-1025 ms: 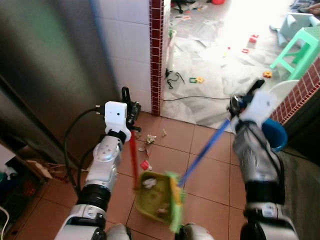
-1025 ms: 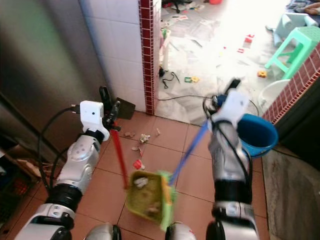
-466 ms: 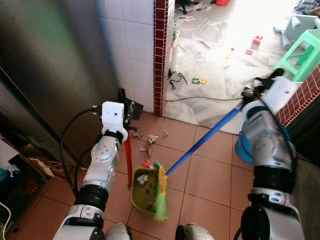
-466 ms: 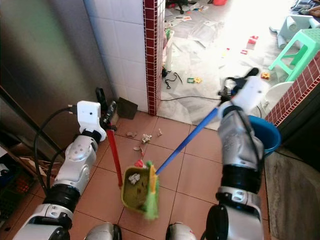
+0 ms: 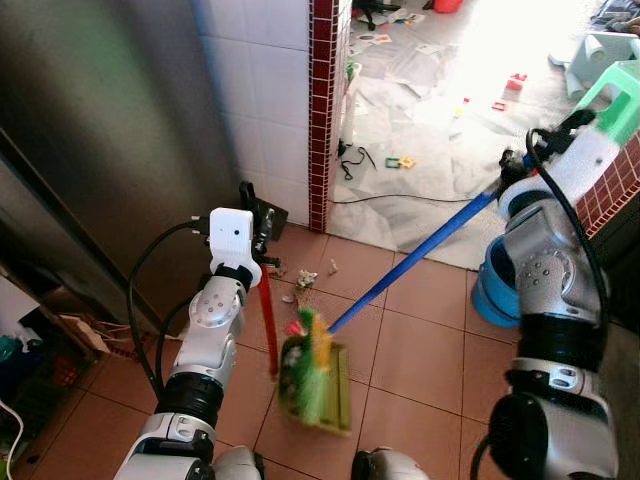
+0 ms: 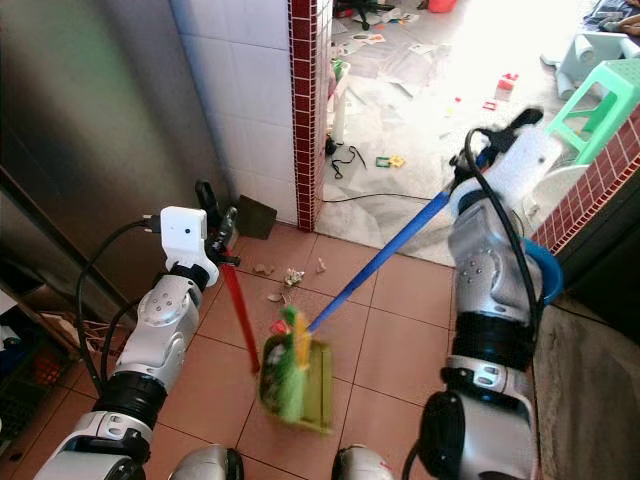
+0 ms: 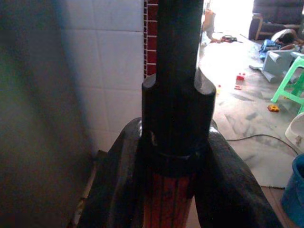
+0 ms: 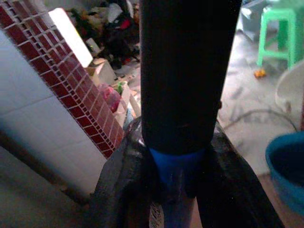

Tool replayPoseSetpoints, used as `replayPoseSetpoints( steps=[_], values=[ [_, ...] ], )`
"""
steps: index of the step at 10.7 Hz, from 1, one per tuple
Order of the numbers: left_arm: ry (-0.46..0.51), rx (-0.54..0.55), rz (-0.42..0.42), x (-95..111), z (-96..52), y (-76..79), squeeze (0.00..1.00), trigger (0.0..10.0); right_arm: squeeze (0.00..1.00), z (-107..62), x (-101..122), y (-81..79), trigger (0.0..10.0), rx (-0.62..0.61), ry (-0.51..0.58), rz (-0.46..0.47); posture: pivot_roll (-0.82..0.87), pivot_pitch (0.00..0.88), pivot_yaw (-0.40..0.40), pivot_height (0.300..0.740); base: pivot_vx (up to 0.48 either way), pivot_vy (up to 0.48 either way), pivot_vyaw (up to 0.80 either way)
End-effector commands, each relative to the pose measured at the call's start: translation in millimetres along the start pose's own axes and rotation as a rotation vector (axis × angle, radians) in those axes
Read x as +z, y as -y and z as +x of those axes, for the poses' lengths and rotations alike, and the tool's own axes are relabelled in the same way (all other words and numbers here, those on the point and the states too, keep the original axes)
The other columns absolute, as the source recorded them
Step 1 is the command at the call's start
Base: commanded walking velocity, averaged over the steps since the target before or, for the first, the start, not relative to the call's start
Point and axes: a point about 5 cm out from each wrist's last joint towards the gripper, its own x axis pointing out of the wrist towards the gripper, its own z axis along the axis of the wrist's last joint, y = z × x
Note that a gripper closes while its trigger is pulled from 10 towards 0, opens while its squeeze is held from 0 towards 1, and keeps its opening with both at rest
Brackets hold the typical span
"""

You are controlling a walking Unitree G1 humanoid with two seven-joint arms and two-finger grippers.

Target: Sweep floor

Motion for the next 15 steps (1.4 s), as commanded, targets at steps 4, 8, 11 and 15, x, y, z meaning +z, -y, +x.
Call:
replayPoseSetpoints(
  steps=[4, 8, 11, 15],
  values=[
    [0.022, 0.002, -0.012, 6, 1.7, 0.2, 0.0, 10.0, 0.0, -7.4, 51, -46.8, 10.0, 0.366, 0.267, -0.153, -0.11, 0.0, 0.007, 0.74, 0.0, 0.0, 0.0],
    [0.02, -0.001, -0.043, 6, 2.5, 5.6, 0.0, 10.0, 0.0, -9.3, 48, -40.1, 10.0, 0.327, 0.361, -0.35, -0.11, 0.0, 0.005, 0.74, 0.0, 0.0, 0.0],
    [0.103, -0.023, -0.019, 26, 2.7, 1.1, 0.0, 10.0, 0.0, -19.8, -8, -14.7, 10.0, 0.159, 0.285, -0.411, -0.1, 0.0, 0.033, 0.74, 0.0, 0.0, 0.0],
    [0.056, -0.023, 0.005, 10, -9.8, -12.1, 0.0, 10.0, 0.0, -32.1, -61, -3.9, 10.0, 0.091, 0.193, -0.49, -0.08, 0.0, 0.039, 0.74, 0.0, 0.0, 0.0]
  ],
)
